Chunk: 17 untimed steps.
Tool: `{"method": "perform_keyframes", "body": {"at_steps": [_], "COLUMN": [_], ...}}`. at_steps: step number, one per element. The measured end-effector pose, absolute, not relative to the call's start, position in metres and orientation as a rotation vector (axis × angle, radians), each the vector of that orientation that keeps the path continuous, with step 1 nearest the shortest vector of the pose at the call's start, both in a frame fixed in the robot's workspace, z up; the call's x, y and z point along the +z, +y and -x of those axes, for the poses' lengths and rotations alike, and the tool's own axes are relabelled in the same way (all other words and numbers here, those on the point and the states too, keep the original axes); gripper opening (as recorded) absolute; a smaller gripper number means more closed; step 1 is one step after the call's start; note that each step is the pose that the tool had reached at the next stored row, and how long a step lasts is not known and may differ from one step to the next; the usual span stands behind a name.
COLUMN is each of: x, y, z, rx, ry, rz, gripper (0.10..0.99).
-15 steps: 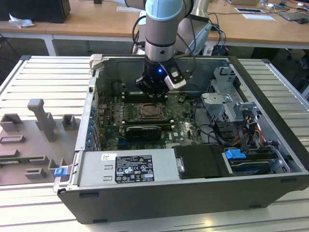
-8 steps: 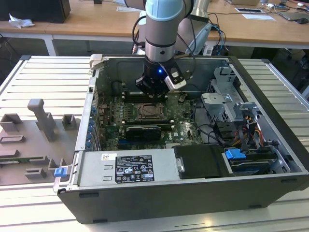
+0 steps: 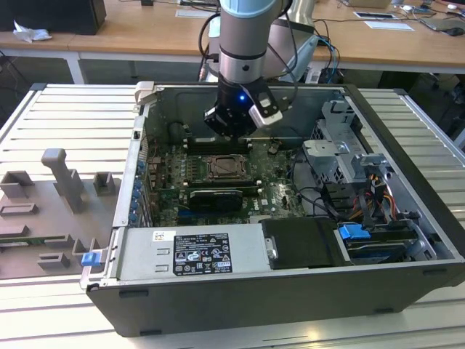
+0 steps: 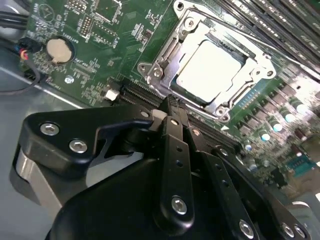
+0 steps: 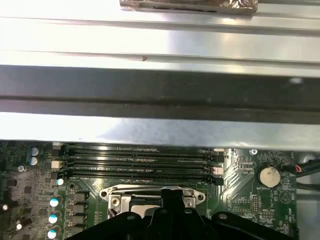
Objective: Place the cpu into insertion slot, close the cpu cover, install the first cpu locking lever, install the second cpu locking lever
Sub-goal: 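Install the second cpu locking lever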
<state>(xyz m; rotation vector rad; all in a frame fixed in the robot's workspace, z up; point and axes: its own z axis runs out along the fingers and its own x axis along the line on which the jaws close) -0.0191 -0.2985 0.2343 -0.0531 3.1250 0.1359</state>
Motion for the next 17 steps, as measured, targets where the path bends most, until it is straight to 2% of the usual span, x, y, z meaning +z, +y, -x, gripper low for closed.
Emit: {"method": "perform_keyframes", "body": {"at_steps": [10,17], "x": [0.235,0.244], "y": [-0.314,-0.315], "z": [0.019,0.019], "rx": [0.134,0.130], "ry": [3.125,3.125], "rz": [0.053,0.053], "gripper": [0.106,0.106]}}
